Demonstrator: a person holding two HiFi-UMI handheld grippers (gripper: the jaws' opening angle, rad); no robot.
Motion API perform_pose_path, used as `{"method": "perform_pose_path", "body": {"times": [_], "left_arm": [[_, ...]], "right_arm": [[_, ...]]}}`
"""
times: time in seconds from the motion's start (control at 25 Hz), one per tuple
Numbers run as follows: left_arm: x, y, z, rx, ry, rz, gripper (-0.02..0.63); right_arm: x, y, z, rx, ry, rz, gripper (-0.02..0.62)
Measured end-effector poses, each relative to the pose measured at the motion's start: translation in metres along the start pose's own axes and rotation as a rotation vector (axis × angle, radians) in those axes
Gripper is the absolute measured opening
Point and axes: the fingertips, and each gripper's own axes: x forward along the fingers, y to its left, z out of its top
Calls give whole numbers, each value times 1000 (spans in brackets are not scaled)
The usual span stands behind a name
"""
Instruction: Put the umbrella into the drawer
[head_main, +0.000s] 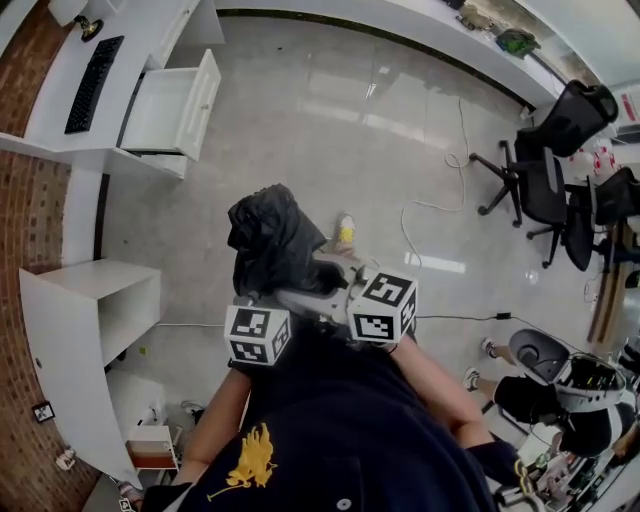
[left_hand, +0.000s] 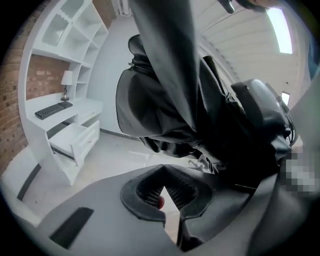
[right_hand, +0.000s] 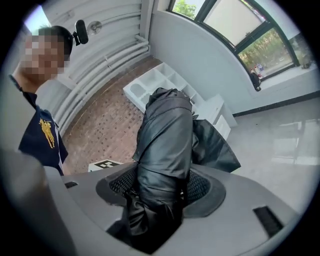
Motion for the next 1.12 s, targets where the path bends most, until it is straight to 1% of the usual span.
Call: {"method": "perform_pose_path", "body": {"times": [0.2,0.32,0.44,0.52,0.68,0.84,0.96,1.12], "left_arm": [[9,-16,10,0,-72,20,17],[14,-27,29,15,-138,71,17],[32,-50,49,36,-207,127,17],[42,-58,62,32,-254,197,17],[48,-67,82,4,-323,410,17],[66,-104,112,9,-378,577,17],[56,-116,111,-12,-401,664,17],[35,-116,96,-24,-411,741,17]], "right_arm": [[-22,-14,6,-3,-23,13,259],[-38,-25,20,-36,-20,35,259],[-70,-42,39,-101,-12,72,256],[-96,-58,50,-149,-7,84,255],[-149,-94,75,-199,15,147,253],[-219,-145,122,-259,12,157,253],[-240,-159,138,-274,8,159,253],[-239,-163,141,-281,2,167,253]]}}
